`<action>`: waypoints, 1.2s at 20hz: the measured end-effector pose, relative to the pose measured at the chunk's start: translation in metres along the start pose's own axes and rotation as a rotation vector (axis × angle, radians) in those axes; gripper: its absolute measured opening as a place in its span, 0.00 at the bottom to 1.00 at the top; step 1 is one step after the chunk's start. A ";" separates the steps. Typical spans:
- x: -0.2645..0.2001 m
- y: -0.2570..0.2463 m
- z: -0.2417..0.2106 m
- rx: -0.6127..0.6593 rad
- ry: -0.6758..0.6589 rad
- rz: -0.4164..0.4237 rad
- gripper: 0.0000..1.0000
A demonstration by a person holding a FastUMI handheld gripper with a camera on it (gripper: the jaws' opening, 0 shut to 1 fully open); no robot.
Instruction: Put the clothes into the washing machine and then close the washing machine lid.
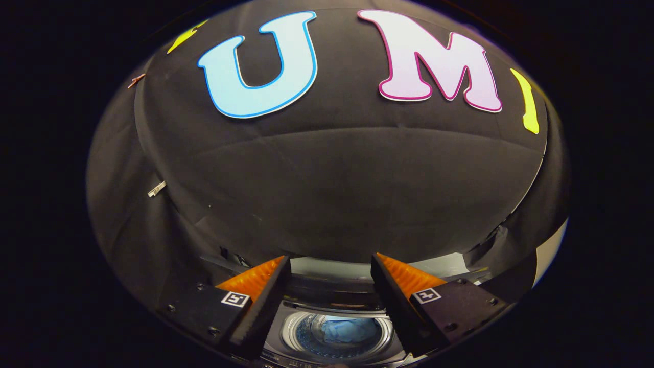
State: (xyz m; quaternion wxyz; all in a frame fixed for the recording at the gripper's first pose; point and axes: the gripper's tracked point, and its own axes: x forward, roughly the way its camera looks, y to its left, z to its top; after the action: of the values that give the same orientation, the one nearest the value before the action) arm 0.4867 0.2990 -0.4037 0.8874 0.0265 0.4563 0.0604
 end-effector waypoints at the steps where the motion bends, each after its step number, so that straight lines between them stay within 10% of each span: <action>1: -0.002 0.001 -0.002 0.000 0.002 0.002 0.99; 24: -0.053 0.005 -0.031 -0.097 -0.020 -0.005 1.00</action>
State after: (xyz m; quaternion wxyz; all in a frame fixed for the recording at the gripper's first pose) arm 0.4304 0.2972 -0.3782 0.8923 -0.0172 0.4440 0.0800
